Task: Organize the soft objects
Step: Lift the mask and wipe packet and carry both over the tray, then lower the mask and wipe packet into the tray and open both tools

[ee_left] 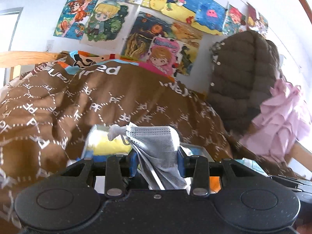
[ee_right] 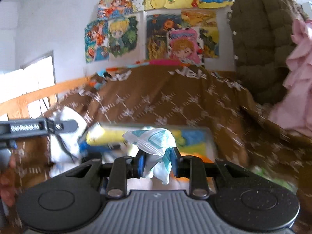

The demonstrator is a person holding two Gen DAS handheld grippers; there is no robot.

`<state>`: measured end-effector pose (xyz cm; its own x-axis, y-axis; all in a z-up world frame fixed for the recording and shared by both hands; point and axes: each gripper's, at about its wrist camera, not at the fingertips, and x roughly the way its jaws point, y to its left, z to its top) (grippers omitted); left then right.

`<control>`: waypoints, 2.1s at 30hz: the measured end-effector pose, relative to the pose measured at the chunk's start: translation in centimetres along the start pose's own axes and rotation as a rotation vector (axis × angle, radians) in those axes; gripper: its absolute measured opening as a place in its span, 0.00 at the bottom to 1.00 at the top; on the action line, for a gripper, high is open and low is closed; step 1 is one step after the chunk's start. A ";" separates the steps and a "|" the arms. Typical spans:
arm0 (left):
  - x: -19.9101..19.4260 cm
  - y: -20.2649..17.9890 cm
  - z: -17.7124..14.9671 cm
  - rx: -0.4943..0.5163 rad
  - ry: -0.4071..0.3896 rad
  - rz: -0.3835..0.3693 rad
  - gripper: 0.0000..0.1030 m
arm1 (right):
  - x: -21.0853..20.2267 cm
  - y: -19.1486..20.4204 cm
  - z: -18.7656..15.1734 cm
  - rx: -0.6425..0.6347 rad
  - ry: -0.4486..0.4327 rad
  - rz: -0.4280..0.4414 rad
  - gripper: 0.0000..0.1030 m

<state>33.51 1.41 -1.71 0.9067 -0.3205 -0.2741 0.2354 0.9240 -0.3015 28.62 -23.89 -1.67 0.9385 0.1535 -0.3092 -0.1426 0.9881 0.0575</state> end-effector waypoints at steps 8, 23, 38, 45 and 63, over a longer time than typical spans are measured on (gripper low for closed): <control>3.6 4.6 0.6 -0.003 0.044 0.022 0.40 | 6.9 3.9 1.2 -0.050 0.034 0.089 0.30; 5.9 6.0 -0.7 0.051 0.076 0.076 0.44 | 9.9 5.9 -0.6 -0.070 0.124 0.105 0.33; 6.1 6.3 -0.9 0.028 0.075 0.061 0.56 | 10.4 5.2 -0.6 -0.026 0.144 0.097 0.46; 5.9 6.3 -1.0 0.020 0.058 0.061 0.71 | 10.3 4.8 -0.4 -0.004 0.134 0.082 0.55; 4.7 6.0 -0.1 -0.008 -0.003 0.063 0.87 | 9.5 3.1 0.8 0.079 0.065 0.020 0.84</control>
<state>39.11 5.41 -4.88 0.9206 -0.2609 -0.2904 0.1749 0.9407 -0.2907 37.30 -19.37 -3.68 0.9131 0.1758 -0.3679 -0.1334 0.9814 0.1379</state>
